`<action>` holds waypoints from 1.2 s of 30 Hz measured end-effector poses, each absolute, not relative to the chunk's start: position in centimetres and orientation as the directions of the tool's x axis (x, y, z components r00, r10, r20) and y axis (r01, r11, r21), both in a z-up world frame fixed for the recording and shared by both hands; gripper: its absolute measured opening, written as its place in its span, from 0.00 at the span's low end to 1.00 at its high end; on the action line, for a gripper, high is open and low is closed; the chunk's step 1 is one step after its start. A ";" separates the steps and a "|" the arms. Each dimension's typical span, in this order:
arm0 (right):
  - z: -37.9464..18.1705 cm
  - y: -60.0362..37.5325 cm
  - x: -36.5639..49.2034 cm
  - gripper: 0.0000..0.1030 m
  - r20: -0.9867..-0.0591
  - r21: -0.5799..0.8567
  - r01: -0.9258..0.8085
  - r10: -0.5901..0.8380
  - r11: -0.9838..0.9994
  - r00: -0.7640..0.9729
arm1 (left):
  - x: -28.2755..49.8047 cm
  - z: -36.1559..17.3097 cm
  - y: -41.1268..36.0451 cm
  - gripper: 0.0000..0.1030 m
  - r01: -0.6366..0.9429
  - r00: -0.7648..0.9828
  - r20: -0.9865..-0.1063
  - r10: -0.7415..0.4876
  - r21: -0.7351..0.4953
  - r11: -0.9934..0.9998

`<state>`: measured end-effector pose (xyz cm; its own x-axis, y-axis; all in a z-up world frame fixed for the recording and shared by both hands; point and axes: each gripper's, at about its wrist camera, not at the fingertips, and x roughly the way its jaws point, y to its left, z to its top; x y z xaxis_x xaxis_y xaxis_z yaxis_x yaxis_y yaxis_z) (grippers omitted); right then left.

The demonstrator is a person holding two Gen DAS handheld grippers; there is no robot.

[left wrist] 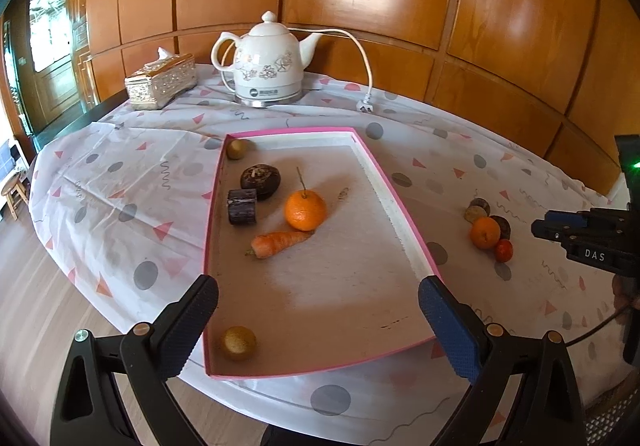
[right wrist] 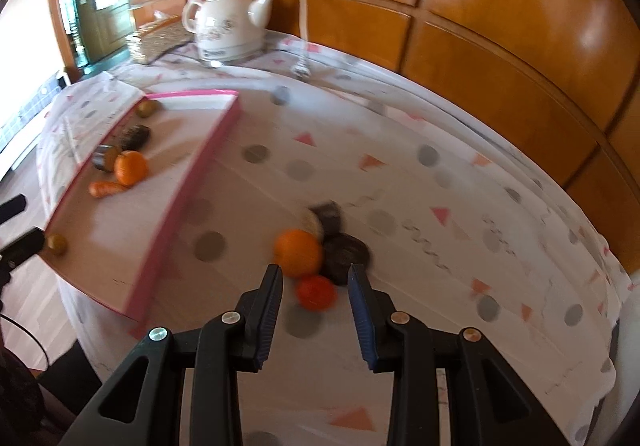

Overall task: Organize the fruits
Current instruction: 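Withdraw the right gripper from the tray back toward the fruits, then reach the left gripper to the red tomato and grasp it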

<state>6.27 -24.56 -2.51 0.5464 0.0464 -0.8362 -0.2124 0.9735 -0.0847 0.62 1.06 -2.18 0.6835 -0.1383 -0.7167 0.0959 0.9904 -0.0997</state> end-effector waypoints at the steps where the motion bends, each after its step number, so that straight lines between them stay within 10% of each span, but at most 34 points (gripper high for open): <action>1: -2.6 -25.2 6.2 0.33 -0.838 -0.087 -0.201 0.037 0.976 0.544 | 0.7 -2.2 1.0 0.97 0.100 0.682 -0.718 -0.141 -0.099 0.990; 13: -3.4 -33.4 5.7 0.33 -0.853 -0.122 -0.046 -0.081 0.991 0.516 | 1.5 -1.7 -1.9 0.90 0.201 0.656 -0.728 -0.198 -0.084 0.976; 36: -3.6 -51.1 3.5 0.33 -0.864 -0.062 0.511 -0.302 0.857 0.402 | 6.3 -4.4 -16.2 0.40 0.469 0.370 -0.829 -0.419 -0.223 0.854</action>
